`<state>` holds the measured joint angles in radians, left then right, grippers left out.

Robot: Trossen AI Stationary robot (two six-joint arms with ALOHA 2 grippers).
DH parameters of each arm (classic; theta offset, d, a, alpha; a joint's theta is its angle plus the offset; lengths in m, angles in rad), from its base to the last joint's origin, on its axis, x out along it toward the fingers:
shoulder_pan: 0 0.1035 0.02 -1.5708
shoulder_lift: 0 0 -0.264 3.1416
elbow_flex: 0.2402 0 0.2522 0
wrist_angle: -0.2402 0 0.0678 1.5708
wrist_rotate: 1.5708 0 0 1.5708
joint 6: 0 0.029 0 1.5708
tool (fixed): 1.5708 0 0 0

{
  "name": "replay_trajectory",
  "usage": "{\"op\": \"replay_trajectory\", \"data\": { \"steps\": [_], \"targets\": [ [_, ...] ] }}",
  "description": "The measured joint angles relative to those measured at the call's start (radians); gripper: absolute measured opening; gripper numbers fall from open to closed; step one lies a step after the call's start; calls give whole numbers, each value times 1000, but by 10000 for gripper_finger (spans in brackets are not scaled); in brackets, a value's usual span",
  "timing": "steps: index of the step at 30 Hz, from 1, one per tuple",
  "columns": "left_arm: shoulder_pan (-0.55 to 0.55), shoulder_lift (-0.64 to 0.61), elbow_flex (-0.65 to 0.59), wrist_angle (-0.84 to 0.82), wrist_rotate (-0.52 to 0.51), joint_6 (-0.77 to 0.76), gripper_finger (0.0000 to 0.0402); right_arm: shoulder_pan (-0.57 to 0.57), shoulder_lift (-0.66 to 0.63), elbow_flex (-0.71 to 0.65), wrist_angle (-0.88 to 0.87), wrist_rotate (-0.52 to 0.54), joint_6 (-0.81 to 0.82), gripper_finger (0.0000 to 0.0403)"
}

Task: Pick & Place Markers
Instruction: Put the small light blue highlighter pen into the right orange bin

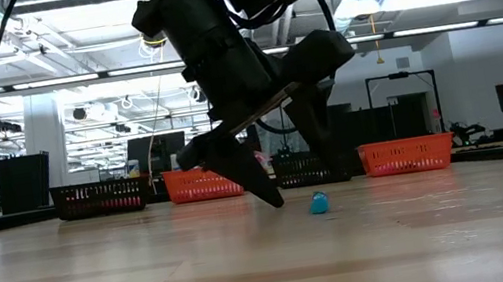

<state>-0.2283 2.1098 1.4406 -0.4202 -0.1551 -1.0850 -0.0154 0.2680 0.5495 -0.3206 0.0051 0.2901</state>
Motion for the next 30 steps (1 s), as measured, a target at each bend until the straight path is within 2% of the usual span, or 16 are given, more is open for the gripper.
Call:
{"op": "replay_trajectory", "data": {
  "steps": [6,11,18,23,26,30],
  "targets": [
    [12,-3,-16,-20,1,7,313,0,0,0,0,3,0,63],
    [32,-4,-19,-68,6,7,298,0,0,0,0,47,17,63],
    [33,-4,-21,-76,9,41,281,0,0,0,1,51,17,63],
    [31,-21,-25,-79,14,126,282,0,0,0,8,50,83,63],
    [24,-76,-32,-103,-25,191,281,2,24,1,8,43,200,63],
    [-11,-211,-58,-47,-171,273,281,29,94,1,34,-27,258,63]
  ]
}}
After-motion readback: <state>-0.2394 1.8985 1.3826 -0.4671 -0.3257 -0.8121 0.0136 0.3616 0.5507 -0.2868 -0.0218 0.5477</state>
